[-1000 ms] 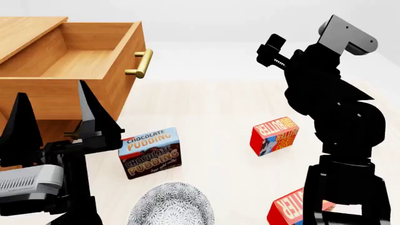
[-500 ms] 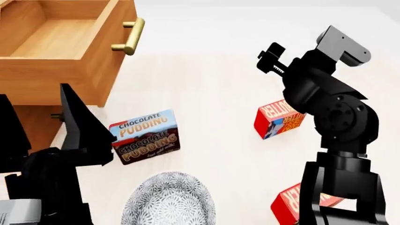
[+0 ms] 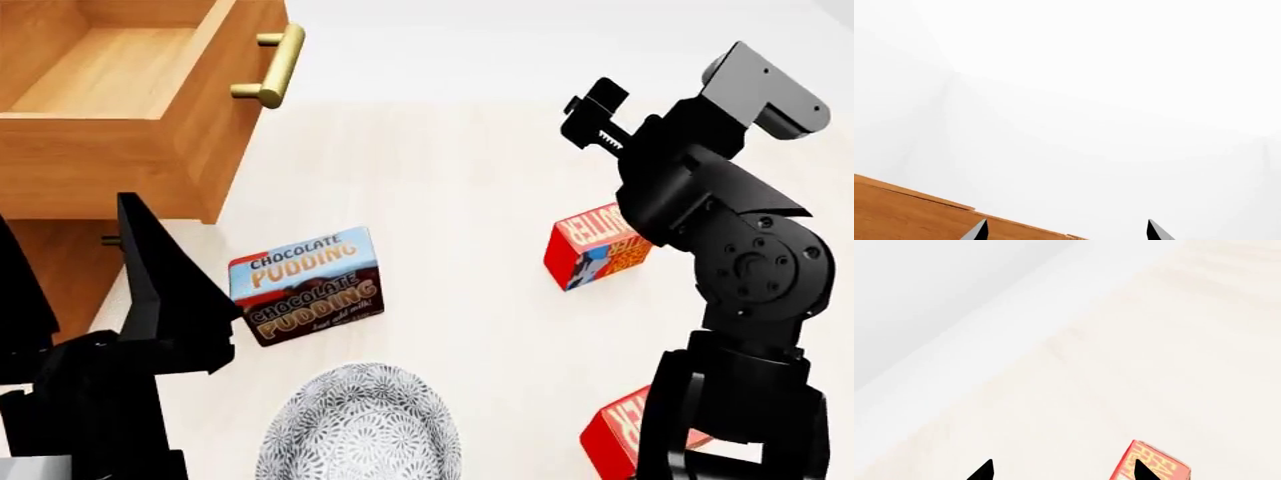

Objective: Put the butter at the front in the top drawer of the cabinet and close it.

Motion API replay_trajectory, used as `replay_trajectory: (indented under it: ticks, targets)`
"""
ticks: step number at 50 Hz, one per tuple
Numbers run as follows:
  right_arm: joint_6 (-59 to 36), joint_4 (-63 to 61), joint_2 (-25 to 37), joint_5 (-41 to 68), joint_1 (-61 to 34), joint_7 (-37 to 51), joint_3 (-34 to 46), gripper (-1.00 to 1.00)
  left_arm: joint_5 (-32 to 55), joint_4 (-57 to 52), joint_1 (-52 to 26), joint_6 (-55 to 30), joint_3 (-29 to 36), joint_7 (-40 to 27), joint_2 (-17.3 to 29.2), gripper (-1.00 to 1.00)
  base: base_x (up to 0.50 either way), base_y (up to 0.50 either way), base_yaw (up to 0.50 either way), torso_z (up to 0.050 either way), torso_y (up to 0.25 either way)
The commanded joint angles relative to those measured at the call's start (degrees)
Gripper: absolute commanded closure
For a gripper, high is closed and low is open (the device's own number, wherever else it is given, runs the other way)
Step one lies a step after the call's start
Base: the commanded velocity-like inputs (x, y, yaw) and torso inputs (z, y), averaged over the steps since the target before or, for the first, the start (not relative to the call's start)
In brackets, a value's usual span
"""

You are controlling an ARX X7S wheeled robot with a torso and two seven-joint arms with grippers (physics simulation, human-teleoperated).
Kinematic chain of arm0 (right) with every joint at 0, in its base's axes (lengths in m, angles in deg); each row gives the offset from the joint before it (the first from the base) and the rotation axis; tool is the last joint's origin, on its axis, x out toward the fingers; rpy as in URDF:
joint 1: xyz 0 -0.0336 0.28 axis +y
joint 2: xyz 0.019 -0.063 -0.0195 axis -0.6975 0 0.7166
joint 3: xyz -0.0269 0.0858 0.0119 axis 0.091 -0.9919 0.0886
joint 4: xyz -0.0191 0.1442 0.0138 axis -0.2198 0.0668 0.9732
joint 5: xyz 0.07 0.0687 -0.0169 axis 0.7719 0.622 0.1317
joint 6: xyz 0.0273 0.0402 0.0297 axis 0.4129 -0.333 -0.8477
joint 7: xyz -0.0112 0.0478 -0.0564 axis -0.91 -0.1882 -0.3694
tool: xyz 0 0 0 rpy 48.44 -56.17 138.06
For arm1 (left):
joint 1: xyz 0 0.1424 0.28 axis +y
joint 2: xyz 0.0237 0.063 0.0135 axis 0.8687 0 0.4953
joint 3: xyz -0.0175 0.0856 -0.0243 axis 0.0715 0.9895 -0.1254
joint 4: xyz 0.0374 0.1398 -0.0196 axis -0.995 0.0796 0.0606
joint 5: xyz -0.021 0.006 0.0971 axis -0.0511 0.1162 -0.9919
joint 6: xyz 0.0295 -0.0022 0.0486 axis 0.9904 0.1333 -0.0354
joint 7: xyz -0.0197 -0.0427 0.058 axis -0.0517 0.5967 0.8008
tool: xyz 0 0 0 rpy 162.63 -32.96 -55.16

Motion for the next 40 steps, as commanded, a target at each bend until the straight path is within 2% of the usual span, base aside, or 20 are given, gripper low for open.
replay_trajectory:
  ticks: [1,26,40]
  targets:
    - [-0.4,-3.4,-0.3,0.4,1.6,5.9,-1.6,-1.00,0.2,1.0,0.2,0.8,0.0,-0.4,0.2,-1.00,0.00,0.00,0.00,0.000,0.000]
    - [-7.2,-11.4,-2.1,8.4,5.3,16.4,-4.8,-1.00,2.6,4.4,-0.2,3.4,-0.5,-0.6,0.7,-1.00,0.00,0.00,0.00,0.000,0.000]
    - [-3.7,-8.8,-3.3,10.5,6.0,16.7,-6.6,-1.00,3.0,4.8,0.2,4.1,-0.3,-0.7,1.1,-1.00,0.00,0.00,0.00,0.000,0.000]
